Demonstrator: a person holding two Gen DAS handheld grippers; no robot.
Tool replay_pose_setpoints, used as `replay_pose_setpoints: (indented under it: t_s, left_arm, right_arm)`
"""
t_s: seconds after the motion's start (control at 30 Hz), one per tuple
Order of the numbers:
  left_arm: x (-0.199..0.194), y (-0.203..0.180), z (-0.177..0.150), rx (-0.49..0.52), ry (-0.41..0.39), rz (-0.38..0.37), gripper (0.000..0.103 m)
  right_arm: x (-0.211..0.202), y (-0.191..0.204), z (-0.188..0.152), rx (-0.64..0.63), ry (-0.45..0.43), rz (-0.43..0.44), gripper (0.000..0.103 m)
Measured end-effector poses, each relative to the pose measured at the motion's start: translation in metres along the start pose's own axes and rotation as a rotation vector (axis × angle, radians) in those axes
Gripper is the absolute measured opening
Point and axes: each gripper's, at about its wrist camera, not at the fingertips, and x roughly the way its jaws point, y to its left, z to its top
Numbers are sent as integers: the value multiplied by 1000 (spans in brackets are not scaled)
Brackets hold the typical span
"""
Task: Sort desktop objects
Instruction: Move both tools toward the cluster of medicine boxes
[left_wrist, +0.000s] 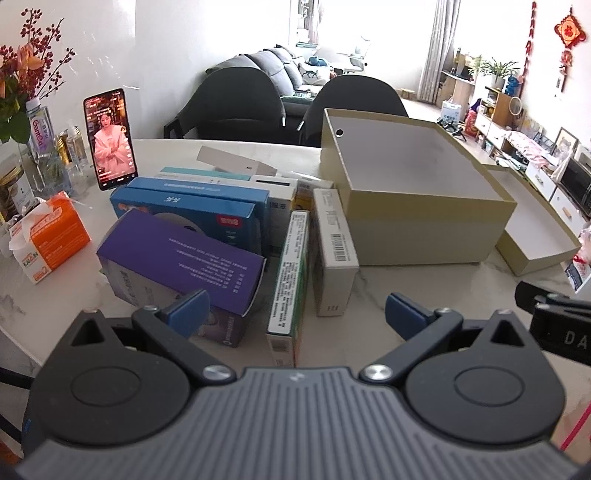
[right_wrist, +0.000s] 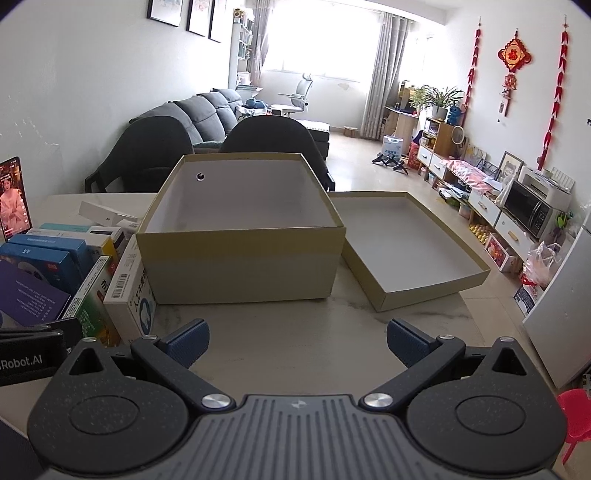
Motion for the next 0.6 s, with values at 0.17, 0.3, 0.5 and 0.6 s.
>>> replay_pose_setpoints:
  t_s: [0.17, 0.3, 0.5, 0.6]
  left_arm:
    - [6, 10, 0, -27, 15, 14, 103]
    - [12, 19, 1, -51, 29, 25, 103]
    - [18, 33, 4, -95, 35, 60, 103]
    - [20, 41, 5, -122, 39, 66, 103]
  right_arm:
    - [5, 4, 0, -12, 10, 5, 103]
    - [8, 6, 1, -18, 18, 7, 103]
    - [14, 9, 1, -23, 22, 13, 103]
    - [17, 12, 1, -30, 22, 27, 103]
